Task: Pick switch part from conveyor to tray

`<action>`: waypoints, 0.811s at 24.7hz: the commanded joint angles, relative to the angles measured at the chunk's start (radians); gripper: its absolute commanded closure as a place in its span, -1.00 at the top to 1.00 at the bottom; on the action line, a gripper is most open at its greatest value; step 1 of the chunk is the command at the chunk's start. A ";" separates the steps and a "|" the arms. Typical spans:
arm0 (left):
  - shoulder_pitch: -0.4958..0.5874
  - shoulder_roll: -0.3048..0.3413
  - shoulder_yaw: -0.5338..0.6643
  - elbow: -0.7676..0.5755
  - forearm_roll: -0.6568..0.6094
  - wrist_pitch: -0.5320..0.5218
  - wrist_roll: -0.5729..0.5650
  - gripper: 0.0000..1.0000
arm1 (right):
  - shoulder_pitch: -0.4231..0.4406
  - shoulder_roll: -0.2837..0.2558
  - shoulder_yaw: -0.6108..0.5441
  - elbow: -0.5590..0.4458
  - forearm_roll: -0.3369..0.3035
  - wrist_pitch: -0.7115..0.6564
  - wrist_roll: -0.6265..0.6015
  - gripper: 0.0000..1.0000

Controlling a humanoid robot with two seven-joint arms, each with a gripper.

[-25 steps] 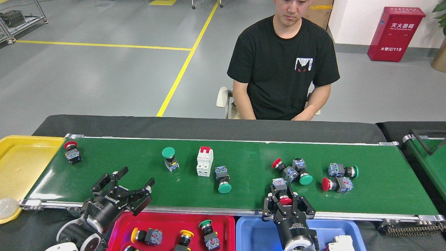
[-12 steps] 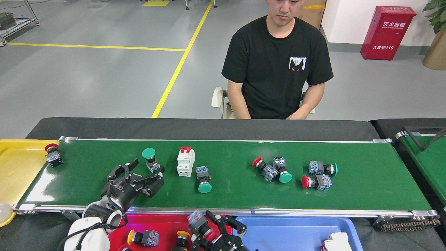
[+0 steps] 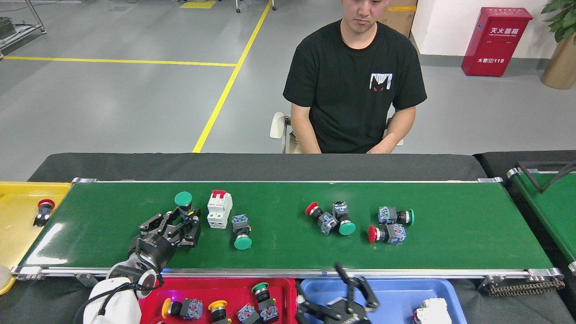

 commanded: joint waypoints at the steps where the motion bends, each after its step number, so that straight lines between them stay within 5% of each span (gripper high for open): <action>1: 0.032 0.037 0.006 -0.079 0.031 -0.107 0.025 -0.98 | 0.008 -0.009 -0.057 -0.019 -0.002 0.122 -0.046 1.00; 5: 0.268 0.116 0.006 -0.385 0.154 -0.282 0.012 -0.71 | -0.001 0.000 -0.112 -0.019 -0.002 0.159 -0.038 1.00; 6: 0.325 0.119 0.006 -0.444 0.165 -0.282 0.012 -0.42 | -0.012 -0.001 -0.112 -0.017 -0.002 0.159 -0.036 1.00; 8: 0.440 0.113 0.001 -0.566 0.165 -0.282 0.011 0.47 | -0.062 -0.012 -0.109 -0.005 0.000 0.155 -0.019 1.00; 10: 0.469 0.098 -0.005 -0.586 0.165 -0.282 0.011 1.00 | -0.138 -0.017 -0.105 0.023 0.004 0.148 0.028 1.00; 14: 0.469 0.080 -0.020 -0.586 0.163 -0.282 0.011 1.00 | -0.271 -0.071 -0.048 0.112 0.001 0.058 0.142 1.00; 17: 0.469 0.072 -0.008 -0.583 0.169 -0.282 0.012 1.00 | -0.286 -0.072 -0.049 0.133 -0.003 -0.099 0.149 1.00; 20: 0.463 0.055 0.029 -0.562 0.172 0.007 0.012 1.00 | -0.296 -0.071 -0.051 0.173 -0.003 -0.154 0.181 1.00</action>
